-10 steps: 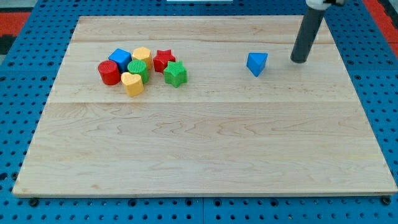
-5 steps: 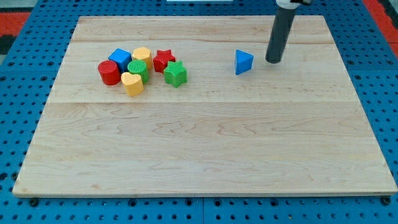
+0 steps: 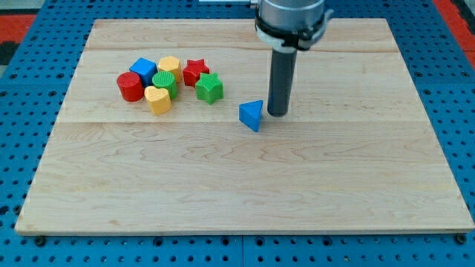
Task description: Push the blue triangle below the green star
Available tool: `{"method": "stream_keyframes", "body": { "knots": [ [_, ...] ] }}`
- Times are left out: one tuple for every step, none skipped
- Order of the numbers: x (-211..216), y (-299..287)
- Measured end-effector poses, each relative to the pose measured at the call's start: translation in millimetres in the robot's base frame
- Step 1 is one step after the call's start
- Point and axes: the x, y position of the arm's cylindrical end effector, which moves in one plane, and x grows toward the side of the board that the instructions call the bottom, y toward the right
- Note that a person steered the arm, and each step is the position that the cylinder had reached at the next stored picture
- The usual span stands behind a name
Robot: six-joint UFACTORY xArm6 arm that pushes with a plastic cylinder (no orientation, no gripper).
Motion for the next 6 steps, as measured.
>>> {"method": "stream_keyframes", "body": {
  "knots": [
    [10,-50],
    [-7,-104],
    [-7,-98],
    [-7,-64],
    [-7,16],
    [-18,-15]
  ]
}}
